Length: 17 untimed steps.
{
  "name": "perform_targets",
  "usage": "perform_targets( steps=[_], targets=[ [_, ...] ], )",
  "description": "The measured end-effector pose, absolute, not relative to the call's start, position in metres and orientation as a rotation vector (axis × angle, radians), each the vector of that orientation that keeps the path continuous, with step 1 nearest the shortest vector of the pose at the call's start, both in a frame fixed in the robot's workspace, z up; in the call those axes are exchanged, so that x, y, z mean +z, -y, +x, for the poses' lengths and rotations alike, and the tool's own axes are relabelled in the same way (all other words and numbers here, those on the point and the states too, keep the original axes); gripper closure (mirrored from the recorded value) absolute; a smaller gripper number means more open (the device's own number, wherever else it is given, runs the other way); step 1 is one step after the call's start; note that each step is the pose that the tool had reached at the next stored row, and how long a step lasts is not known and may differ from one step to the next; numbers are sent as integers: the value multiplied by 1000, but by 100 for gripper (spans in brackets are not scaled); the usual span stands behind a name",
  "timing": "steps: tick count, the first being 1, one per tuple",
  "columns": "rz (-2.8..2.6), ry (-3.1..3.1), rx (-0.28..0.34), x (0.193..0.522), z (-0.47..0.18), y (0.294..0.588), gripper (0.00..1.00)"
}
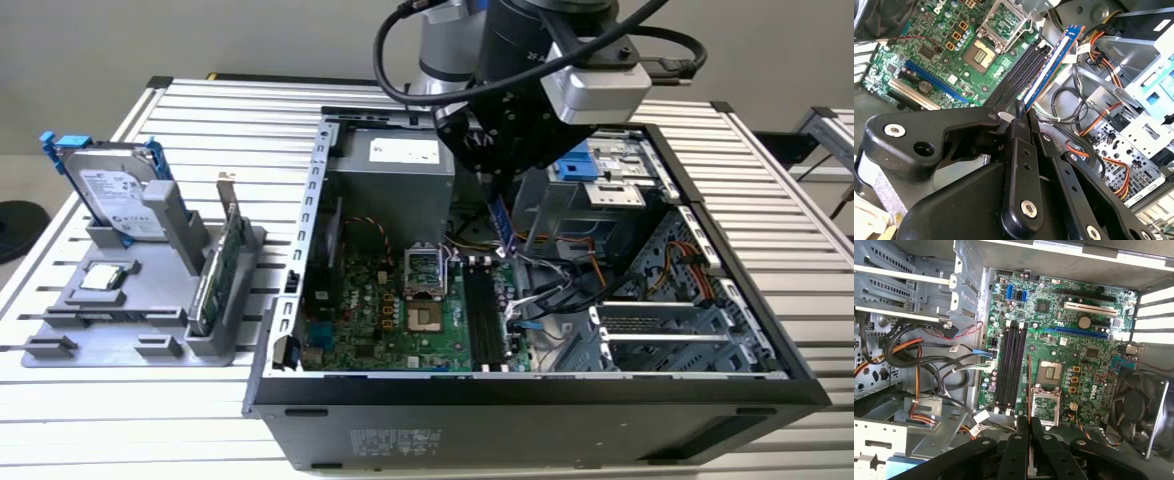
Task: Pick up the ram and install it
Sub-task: 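Insert the ram into the slot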
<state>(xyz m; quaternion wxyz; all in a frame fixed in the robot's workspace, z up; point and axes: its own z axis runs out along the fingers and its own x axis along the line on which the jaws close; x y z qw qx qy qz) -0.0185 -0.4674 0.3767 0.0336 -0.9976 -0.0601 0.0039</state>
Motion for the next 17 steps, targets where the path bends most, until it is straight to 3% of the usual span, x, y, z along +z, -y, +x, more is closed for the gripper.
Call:
perform_targets(
  steps=[17],
  targets=[
    [-3069, 185, 12, 374, -16, 467, 100]
  ],
)
